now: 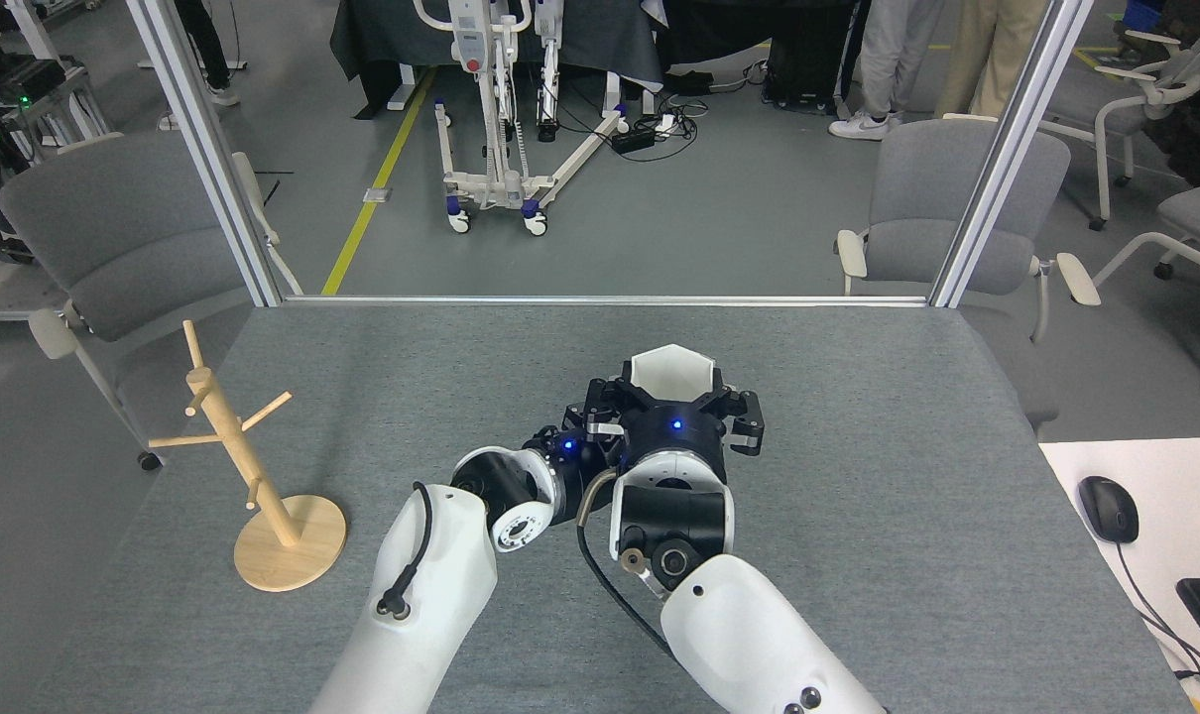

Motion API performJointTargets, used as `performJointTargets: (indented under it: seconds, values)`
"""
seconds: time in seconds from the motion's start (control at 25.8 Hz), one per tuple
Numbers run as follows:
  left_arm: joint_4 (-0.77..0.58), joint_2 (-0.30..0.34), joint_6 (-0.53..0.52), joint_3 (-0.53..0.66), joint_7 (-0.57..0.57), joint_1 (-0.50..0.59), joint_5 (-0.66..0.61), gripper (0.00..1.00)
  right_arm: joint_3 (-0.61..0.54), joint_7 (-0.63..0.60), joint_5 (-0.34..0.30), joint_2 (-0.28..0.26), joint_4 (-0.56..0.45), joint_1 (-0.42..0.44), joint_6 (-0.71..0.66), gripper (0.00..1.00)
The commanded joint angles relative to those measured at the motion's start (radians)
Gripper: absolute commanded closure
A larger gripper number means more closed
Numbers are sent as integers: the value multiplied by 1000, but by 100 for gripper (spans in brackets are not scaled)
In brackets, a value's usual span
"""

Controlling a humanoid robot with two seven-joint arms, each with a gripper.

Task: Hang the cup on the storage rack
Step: 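Grasp the white cup with the left gripper and open the right gripper, then withdraw the right gripper and carry the cup toward the wooden stand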

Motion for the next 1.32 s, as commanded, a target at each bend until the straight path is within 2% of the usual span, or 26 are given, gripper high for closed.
performJointTargets:
  seconds: [0.0,0.04,0.08,0.31,0.43,0.58,0.81,0.89,0.97,1.01,1.08,1.2,1.28]
  values:
    - [-3,0,-1,1,10,2,2,100,-1,0,0,4,6,1,0,29]
    - [-2,0,-1,2,10,2,4,100,-1,0,0,2,6,1,0,10]
    - [-2,0,-1,2,10,2,4,100,-1,-1,0,4,6,1,0,1]
    - [0,2,0,2,10,2,4,100,-6,-20,-11,4,5,-1,-13,0]
    - [1,2,2,2,8,2,4,100,-9,-98,-19,4,5,1,-13,0]
    - [4,2,5,2,8,3,4,100,-15,-304,-43,7,5,10,-4,0]
    - [7,2,6,2,8,5,1,100,-26,-663,-143,19,3,7,-3,1]
    - [16,2,6,2,8,6,1,100,-72,-752,-146,16,-3,7,-4,2]
    - [21,2,8,2,8,20,1,100,-178,-824,-148,10,-9,13,-35,2]
    - [21,2,8,2,10,26,1,100,-237,-845,-157,4,-9,19,-72,2]
    - [16,3,8,2,13,48,1,100,-379,-862,-230,-22,-9,65,-216,2]
    - [-43,34,8,13,21,106,-1,100,-627,-894,-434,-134,-7,145,-581,1]
    - [-114,72,5,36,21,160,-1,100,-765,-913,-529,-190,3,218,-796,0]
